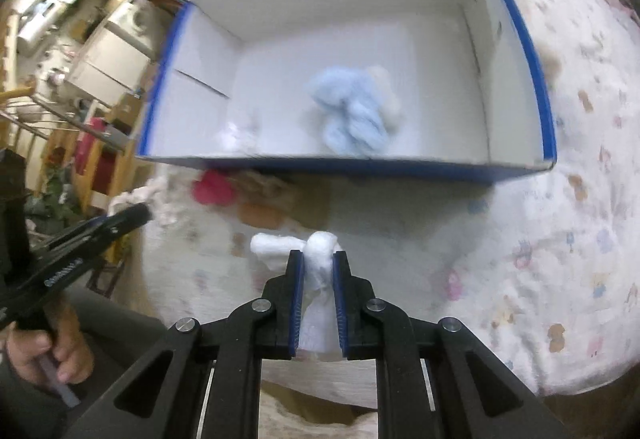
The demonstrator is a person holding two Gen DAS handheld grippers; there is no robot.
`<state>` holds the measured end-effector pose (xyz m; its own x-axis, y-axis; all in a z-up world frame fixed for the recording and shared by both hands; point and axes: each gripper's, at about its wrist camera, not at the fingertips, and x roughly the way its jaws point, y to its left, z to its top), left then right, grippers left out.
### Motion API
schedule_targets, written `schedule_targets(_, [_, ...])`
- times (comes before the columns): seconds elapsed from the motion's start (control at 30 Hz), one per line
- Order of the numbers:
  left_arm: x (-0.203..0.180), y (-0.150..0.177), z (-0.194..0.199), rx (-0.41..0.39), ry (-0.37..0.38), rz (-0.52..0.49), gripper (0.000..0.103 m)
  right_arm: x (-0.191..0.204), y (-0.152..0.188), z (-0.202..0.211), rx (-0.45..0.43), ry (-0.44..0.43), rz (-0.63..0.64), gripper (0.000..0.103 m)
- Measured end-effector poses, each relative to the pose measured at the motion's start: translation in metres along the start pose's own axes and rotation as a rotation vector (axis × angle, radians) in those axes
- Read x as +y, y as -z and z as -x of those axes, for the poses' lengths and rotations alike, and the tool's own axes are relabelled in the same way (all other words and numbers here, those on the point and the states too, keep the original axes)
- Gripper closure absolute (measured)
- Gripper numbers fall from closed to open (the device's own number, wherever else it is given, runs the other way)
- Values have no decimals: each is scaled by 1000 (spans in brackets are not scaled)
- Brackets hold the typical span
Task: Organize soft objects
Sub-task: 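Lower the scrunchie and white cloth into the box and open both tools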
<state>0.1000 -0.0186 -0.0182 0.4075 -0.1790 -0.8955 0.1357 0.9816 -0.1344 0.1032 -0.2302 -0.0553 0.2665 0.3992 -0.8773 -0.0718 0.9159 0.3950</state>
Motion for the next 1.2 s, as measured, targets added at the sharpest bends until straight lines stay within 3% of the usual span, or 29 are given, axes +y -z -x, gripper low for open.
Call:
schedule_targets(0.2, [-14, -7, 27, -107, -31, -75, 90, 7, -14, 36, -143, -71, 10, 87])
schedule_targets(0.67, [-26, -75, 45, -133, 15, -58, 90, 9, -66, 86, -358, -135, -19, 87])
schedule_targets(0.87, [-33, -104, 33, -143, -23, -74, 90, 5, -94, 86, -384, -82, -4, 87])
schedule_targets(1.07, [-35, -113, -6, -141, -52, -91, 90, -15, -108, 63, -362, -45, -57, 87])
schedule_targets(1.2, [-31, -113, -42, -83, -33, -58, 89, -24, -111, 45, -327, -11, -90, 87])
